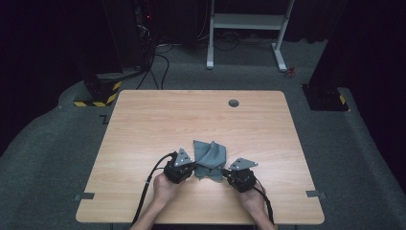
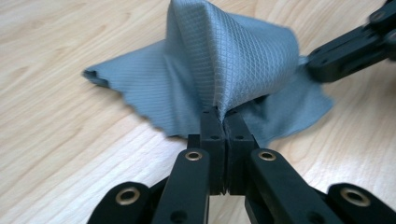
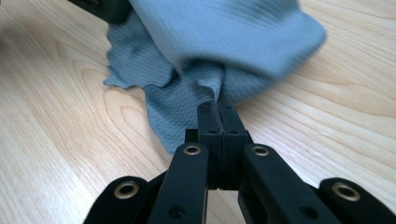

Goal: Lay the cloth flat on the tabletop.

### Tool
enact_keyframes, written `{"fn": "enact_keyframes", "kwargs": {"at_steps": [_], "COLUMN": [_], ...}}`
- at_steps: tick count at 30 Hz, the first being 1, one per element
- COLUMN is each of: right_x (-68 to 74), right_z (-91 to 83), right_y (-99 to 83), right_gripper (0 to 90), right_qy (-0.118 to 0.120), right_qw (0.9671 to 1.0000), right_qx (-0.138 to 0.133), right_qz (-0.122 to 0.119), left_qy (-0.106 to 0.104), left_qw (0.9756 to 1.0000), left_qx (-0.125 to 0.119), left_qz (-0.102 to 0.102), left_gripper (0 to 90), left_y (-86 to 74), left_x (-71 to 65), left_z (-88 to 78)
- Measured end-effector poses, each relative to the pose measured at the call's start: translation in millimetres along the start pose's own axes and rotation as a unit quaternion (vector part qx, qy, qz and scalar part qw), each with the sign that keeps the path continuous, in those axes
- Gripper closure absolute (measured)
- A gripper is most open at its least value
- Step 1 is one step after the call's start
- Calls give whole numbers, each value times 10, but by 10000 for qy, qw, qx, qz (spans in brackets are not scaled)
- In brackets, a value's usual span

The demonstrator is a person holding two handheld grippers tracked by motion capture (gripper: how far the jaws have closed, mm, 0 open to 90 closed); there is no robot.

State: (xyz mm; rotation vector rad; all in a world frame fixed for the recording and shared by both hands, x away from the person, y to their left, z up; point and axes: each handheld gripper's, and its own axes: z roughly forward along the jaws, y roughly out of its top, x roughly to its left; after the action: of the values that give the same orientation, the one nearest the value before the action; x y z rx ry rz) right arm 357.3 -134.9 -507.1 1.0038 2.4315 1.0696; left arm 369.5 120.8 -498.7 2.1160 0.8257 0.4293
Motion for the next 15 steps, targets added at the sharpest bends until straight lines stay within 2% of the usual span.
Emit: {"fn": "enact_keyframes", "kwargs": {"at_steps": [3,5,8,10,12,13,15], "right_x": [-25,-51,-63,-77,-78,-78,-81], "right_z": [-61,-114,-151,-219,-248,-286,-289], "right_y": [-39,-100,-138,-161,-160,-156,-157], "right_gripper": [900,900,900,900,900,898,896], "right_qy": [-107,-232,-289,-326,-349,-351,-335], "right_qw": [9999,9996,9995,9994,9993,9992,9992], "right_qx": [-8,27,23,-85,-127,-201,-216], "right_qz": [-85,-127,-126,-98,-102,-71,-77], "left_qy": [77,165,250,277,270,150,187], "left_qw": [10000,9998,9995,9995,9995,9997,9995], "left_qx": [14,96,126,88,88,184,236], "left_qz": [8,88,157,135,107,16,44], "left_gripper": [886,886,886,876,809,744,711], "left_y": [-20,-47,-74,-101,-110,-129,-150], "left_x": [19,22,9,5,7,11,-5], "left_z": [-34,-62,-88,-125,-131,-116,-106]}}
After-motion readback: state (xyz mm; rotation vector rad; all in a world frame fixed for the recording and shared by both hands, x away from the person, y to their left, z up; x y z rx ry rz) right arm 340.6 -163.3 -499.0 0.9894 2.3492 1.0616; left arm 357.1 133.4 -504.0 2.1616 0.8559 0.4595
